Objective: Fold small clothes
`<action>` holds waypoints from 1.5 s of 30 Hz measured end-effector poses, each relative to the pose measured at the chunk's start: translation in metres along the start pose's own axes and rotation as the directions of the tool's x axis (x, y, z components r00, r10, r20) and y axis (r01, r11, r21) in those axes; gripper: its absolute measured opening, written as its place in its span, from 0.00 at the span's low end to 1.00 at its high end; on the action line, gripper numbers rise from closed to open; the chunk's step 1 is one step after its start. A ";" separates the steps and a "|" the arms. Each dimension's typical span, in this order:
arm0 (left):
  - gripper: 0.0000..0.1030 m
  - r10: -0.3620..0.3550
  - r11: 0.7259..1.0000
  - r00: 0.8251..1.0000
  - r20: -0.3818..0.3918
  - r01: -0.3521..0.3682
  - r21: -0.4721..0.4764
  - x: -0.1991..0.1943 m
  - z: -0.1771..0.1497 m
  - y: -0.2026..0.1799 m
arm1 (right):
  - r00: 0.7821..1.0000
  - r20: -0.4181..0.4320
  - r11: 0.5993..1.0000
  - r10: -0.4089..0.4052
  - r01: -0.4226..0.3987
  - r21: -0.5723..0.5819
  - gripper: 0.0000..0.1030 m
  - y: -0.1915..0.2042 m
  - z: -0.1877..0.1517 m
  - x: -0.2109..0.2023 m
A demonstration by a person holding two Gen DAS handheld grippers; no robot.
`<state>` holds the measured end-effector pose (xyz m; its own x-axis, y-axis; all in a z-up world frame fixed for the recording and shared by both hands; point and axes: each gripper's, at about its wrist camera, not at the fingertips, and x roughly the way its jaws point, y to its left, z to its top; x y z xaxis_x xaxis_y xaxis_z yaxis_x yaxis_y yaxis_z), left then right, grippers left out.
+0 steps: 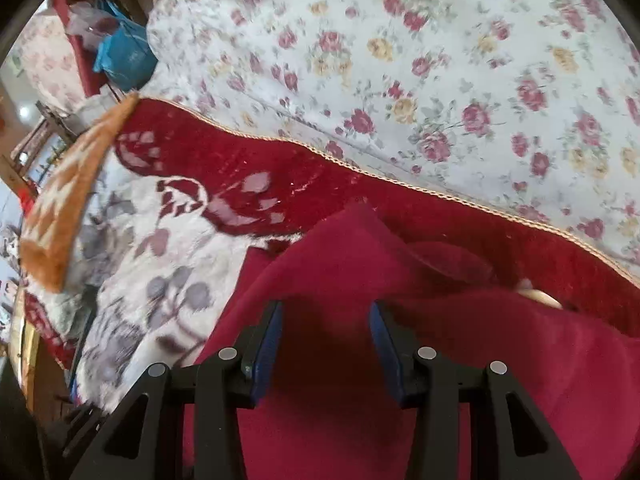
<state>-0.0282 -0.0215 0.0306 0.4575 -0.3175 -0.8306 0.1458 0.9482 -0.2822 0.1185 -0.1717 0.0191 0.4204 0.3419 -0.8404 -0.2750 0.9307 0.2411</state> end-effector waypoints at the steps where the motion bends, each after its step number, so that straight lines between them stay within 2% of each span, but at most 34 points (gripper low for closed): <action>1: 0.71 0.001 1.000 1.000 0.001 -0.001 0.002 0.001 0.000 0.000 | 1.000 -0.009 1.000 -0.003 0.003 0.002 0.42 0.000 0.001 0.005; 5: 0.71 -0.006 1.000 1.000 -0.002 0.006 -0.006 0.003 0.004 0.002 | 0.998 -0.015 0.999 -0.054 0.054 -0.004 0.42 0.006 0.009 0.024; 8: 0.71 -0.011 1.000 1.000 -0.005 0.011 -0.007 0.004 0.005 0.003 | 0.998 -0.028 0.999 -0.050 0.050 0.010 0.42 0.004 0.014 0.023; 13: 0.71 -0.024 0.999 1.000 -0.010 0.024 -0.024 0.004 0.007 0.006 | 1.000 0.006 0.998 0.014 -0.014 0.054 0.42 0.001 0.014 -0.004; 15: 0.71 -0.035 0.999 0.999 -0.011 0.035 -0.035 0.003 0.006 0.009 | 0.998 0.004 0.996 0.060 -0.060 0.073 0.43 0.004 0.013 -0.009; 17: 0.71 -0.050 0.998 0.999 -0.012 0.049 -0.050 0.003 0.007 0.011 | 0.996 -0.020 0.994 0.084 -0.083 0.067 0.47 0.010 0.013 -0.009; 19: 0.71 -0.057 0.996 0.998 -0.011 0.057 -0.062 0.003 0.007 0.013 | 0.996 -0.055 0.997 0.066 -0.063 0.040 0.53 0.019 0.011 -0.003; 21: 0.71 -0.059 0.996 0.998 -0.010 0.058 -0.062 0.004 0.007 0.012 | 0.995 -0.080 0.998 0.060 -0.060 0.010 0.53 0.029 0.010 0.006; 24: 0.71 -0.062 0.996 0.998 -0.011 0.061 -0.064 0.003 0.007 0.013 | 0.997 -0.072 1.000 0.010 -0.012 -0.017 0.53 0.037 0.009 0.012; 29: 0.71 -0.070 0.995 0.998 -0.012 0.068 -0.077 0.000 0.006 0.016 | 0.996 -0.078 0.998 0.047 -0.049 -0.028 0.53 0.043 0.008 0.002; 33: 0.71 -0.068 0.995 0.998 -0.011 0.067 -0.071 -0.002 0.005 0.015 | 0.994 -0.107 0.997 -0.021 0.012 -0.082 0.53 0.050 0.007 0.007; 36: 0.71 -0.087 0.992 0.996 -0.005 0.086 -0.089 -0.005 0.005 0.017 | 0.995 -0.087 0.991 -0.055 0.044 -0.125 0.51 0.054 0.001 0.009; 38: 0.71 -0.097 0.991 0.995 -0.004 0.096 -0.094 -0.007 0.004 0.018 | 0.996 -0.077 0.993 -0.040 0.031 -0.115 0.51 0.051 -0.002 0.004; 42: 0.71 -0.090 0.992 0.996 -0.004 0.089 -0.090 -0.007 0.003 0.016 | 0.998 -0.058 0.998 0.040 -0.042 -0.041 0.51 0.042 -0.003 -0.010; 45: 0.71 -0.085 0.993 0.996 -0.004 0.085 -0.086 -0.007 0.003 0.017 | 0.997 -0.075 1.000 0.023 -0.024 -0.009 0.51 0.039 0.001 -0.007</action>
<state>-0.0257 -0.0033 0.0330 0.4394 -0.3972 -0.8057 0.1076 0.9138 -0.3917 0.1054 -0.1376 0.0349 0.3483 0.3528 -0.8685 -0.2931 0.9210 0.2566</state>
